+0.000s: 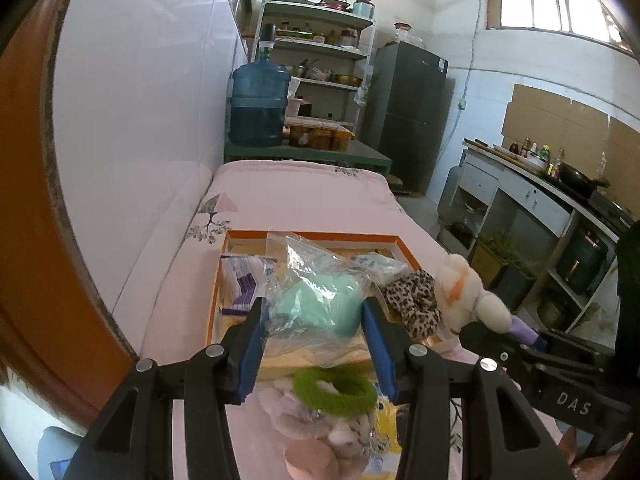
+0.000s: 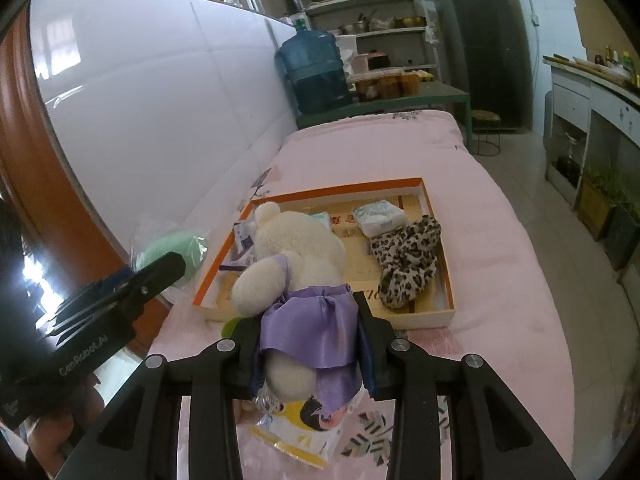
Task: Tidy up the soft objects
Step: 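Carry the bunny with right tool while left tool carries the sponge bag into the tray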
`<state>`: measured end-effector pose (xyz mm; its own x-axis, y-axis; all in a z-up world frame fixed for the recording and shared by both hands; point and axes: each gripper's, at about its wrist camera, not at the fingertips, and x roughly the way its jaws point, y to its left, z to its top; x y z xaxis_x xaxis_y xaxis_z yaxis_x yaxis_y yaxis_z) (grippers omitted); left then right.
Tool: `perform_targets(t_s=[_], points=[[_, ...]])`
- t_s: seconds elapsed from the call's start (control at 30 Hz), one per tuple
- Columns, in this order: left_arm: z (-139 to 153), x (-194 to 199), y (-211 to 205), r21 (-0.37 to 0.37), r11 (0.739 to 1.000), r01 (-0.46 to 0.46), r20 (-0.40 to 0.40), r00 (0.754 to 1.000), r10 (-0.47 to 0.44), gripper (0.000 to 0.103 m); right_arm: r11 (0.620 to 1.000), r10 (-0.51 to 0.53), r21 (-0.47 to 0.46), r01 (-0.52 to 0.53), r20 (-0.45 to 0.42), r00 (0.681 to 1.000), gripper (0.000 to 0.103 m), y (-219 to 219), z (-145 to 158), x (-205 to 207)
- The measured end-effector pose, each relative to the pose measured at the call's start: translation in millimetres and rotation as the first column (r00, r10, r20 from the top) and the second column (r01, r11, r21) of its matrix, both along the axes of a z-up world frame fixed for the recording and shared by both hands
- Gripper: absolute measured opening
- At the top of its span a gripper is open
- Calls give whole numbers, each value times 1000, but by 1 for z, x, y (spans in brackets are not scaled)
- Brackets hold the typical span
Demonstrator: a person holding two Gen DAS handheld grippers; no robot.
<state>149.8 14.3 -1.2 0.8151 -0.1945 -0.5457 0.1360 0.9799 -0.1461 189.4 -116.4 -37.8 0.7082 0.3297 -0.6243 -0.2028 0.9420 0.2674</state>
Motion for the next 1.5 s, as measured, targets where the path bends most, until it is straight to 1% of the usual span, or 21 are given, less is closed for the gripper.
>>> perform_targets(t_s=[0.2,0.53,0.9,1.5], points=[[-1,21,-2,9,1000,-1,-2,1000,1,47,1000,-8,8,8,-6,1000,37,1,-4,16],[-13,54,-5,15,1000,3,-29,1000,-3,47,1000,-16,15,17,-27,1000,37,2,-17,47],[-33,85,-7,17,1000,-6,-66,998,8,47,999,-34,23,35,-50,998,37,2,-38,80],[-60,112,-9,18,1000,-14,-126,992,16,47,999,-32,26,35,-97,995,37,5,-66,111]])
